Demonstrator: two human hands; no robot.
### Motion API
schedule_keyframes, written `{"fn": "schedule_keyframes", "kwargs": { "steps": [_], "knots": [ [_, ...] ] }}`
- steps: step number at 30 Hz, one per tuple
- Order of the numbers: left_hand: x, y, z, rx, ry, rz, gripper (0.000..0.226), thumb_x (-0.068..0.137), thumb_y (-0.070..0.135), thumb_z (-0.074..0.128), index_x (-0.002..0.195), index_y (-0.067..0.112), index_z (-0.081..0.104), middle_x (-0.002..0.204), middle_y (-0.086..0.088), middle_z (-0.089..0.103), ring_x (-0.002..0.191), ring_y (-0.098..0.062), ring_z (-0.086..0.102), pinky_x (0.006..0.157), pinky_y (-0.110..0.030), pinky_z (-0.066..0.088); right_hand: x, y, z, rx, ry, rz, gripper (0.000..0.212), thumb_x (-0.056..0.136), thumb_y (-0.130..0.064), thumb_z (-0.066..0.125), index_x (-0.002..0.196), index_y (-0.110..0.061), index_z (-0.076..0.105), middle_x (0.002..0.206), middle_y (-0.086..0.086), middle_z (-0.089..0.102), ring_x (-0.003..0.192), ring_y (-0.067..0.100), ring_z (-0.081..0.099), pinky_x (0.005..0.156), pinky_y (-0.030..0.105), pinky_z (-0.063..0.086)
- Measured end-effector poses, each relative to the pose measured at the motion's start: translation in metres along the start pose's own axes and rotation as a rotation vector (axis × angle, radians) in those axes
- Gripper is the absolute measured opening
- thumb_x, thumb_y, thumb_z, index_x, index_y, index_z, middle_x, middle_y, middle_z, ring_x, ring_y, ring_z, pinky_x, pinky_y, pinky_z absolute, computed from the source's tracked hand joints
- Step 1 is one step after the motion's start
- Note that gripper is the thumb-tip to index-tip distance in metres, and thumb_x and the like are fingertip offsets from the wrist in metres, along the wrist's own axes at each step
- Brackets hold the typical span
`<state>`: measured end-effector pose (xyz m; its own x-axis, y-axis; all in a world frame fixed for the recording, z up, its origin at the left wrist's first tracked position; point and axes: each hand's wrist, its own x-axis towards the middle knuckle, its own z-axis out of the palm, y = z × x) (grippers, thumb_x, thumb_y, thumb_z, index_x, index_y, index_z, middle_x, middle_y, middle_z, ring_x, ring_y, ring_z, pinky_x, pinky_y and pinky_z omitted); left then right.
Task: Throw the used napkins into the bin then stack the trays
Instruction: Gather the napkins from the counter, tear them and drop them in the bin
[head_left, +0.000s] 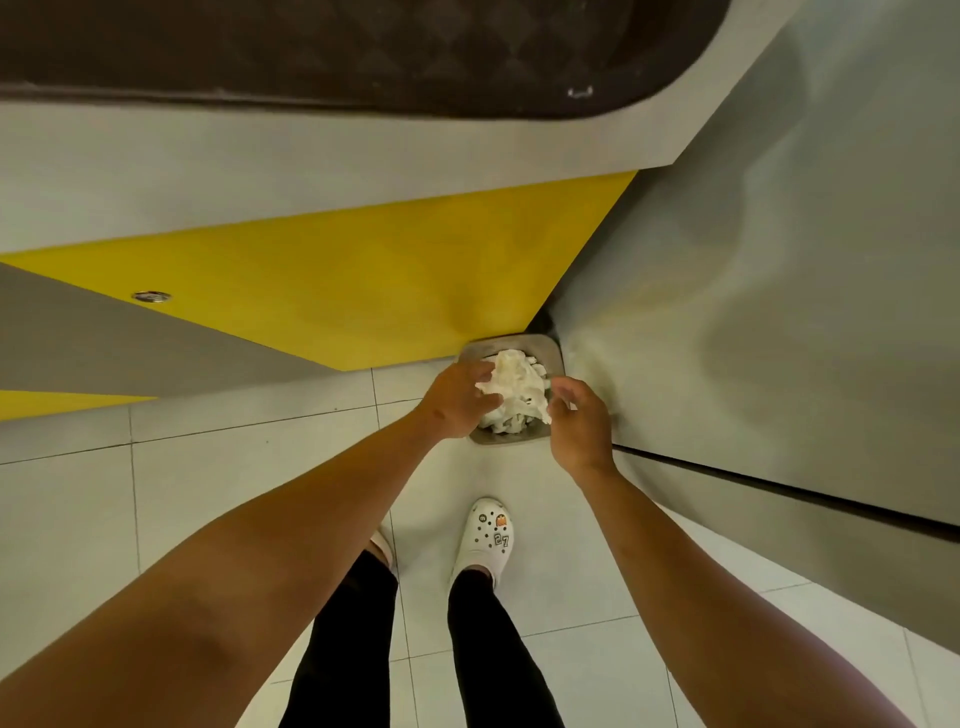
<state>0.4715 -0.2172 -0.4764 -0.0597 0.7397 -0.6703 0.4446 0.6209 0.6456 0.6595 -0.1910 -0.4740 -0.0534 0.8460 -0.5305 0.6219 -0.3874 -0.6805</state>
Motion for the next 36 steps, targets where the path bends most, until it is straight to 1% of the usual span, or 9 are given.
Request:
{"fn": "schedule_keyframes", "kwargs": {
  "steps": [3, 8, 11, 16, 19, 23, 27, 33, 36],
  "knots": [
    [-0.003, -0.007, -0.001, 0.095, -0.014, -0.007, 0.055, 0.093, 0.021, 0.065, 0.145, 0.015, 0.047, 0.14, -0.011, 0.056, 0.121, -0.03, 0.058, 0.102, -0.043, 0.048, 0.0, 0.008, -0.003, -0.001, -0.049, 0.015, 0.035, 0.101, -0.006, 0.05, 0.134, -0.011, 0.06, 0.132, 0.01, 0.064, 0.12, 0.025, 0.062, 0.104, 0.044, 0.051],
    [-0.031, -0.013, -0.009, 0.031, 0.059, 0.005, 0.053, 0.093, 0.021, 0.068, 0.142, 0.017, 0.048, 0.137, -0.004, 0.056, 0.115, -0.019, 0.057, 0.091, -0.027, 0.044, -0.016, 0.016, -0.018, 0.022, -0.194, 0.103, 0.046, 0.099, 0.0, 0.047, 0.143, -0.013, 0.05, 0.144, 0.008, 0.054, 0.13, 0.021, 0.054, 0.107, 0.039, 0.048],
    [-0.058, -0.013, -0.02, -0.009, 0.088, 0.033, 0.046, 0.093, 0.022, 0.069, 0.136, 0.017, 0.055, 0.13, -0.003, 0.06, 0.105, -0.013, 0.055, 0.083, -0.023, 0.042, -0.038, 0.009, -0.031, -0.026, -0.273, 0.111, 0.04, 0.1, -0.003, 0.051, 0.138, -0.013, 0.055, 0.135, 0.006, 0.06, 0.12, 0.021, 0.061, 0.096, 0.029, 0.049],
    [-0.126, 0.001, -0.053, -0.038, 0.111, 0.103, 0.038, 0.091, 0.021, 0.071, 0.128, 0.014, 0.062, 0.12, -0.003, 0.065, 0.098, -0.019, 0.061, 0.09, -0.038, 0.054, -0.078, -0.028, -0.052, -0.096, -0.366, 0.018, 0.025, 0.097, -0.008, 0.057, 0.121, -0.011, 0.064, 0.105, 0.004, 0.071, 0.105, 0.025, 0.067, 0.098, 0.042, 0.051],
    [-0.175, 0.013, -0.079, -0.052, 0.136, 0.109, 0.036, 0.092, 0.026, 0.07, 0.126, 0.016, 0.063, 0.119, -0.002, 0.065, 0.099, -0.02, 0.062, 0.085, -0.033, 0.051, -0.107, -0.063, -0.062, -0.1, -0.407, -0.011, 0.032, 0.095, -0.018, 0.059, 0.127, -0.02, 0.062, 0.095, -0.004, 0.072, 0.101, 0.021, 0.068, 0.099, 0.042, 0.052],
    [-0.242, 0.025, -0.116, -0.05, 0.191, 0.134, 0.037, 0.093, 0.031, 0.069, 0.127, 0.02, 0.063, 0.119, 0.003, 0.065, 0.104, -0.016, 0.062, 0.087, -0.028, 0.049, -0.15, -0.124, -0.068, -0.123, -0.443, -0.104, 0.03, 0.093, -0.032, 0.063, 0.123, -0.03, 0.063, 0.114, -0.007, 0.066, 0.109, 0.02, 0.064, 0.101, 0.04, 0.051],
    [-0.306, 0.031, -0.161, -0.026, 0.27, 0.17, 0.037, 0.094, 0.034, 0.066, 0.129, 0.023, 0.062, 0.121, 0.009, 0.064, 0.106, -0.007, 0.062, 0.089, -0.024, 0.05, -0.198, -0.192, -0.069, -0.215, -0.497, -0.2, 0.033, 0.098, -0.023, 0.063, 0.131, -0.025, 0.062, 0.117, -0.007, 0.066, 0.109, 0.012, 0.064, 0.086, 0.018, 0.048],
    [-0.392, 0.027, -0.23, 0.001, 0.387, 0.186, 0.036, 0.095, 0.037, 0.064, 0.13, 0.031, 0.059, 0.125, 0.016, 0.061, 0.11, 0.0, 0.057, 0.095, -0.025, 0.049, -0.265, -0.295, -0.054, -0.347, -0.613, -0.384, 0.04, 0.097, -0.034, 0.064, 0.136, -0.03, 0.057, 0.129, -0.012, 0.061, 0.097, 0.001, 0.063, 0.079, 0.02, 0.05],
    [-0.433, 0.016, -0.271, 0.002, 0.49, 0.178, 0.038, 0.094, 0.038, 0.064, 0.131, 0.032, 0.058, 0.126, 0.017, 0.06, 0.111, 0.0, 0.056, 0.097, -0.028, 0.049, -0.293, -0.354, -0.04, -0.419, -0.696, -0.496, 0.043, 0.095, -0.037, 0.067, 0.136, -0.031, 0.057, 0.131, -0.016, 0.061, 0.103, -0.003, 0.063, 0.092, 0.024, 0.053]
  ]
}}
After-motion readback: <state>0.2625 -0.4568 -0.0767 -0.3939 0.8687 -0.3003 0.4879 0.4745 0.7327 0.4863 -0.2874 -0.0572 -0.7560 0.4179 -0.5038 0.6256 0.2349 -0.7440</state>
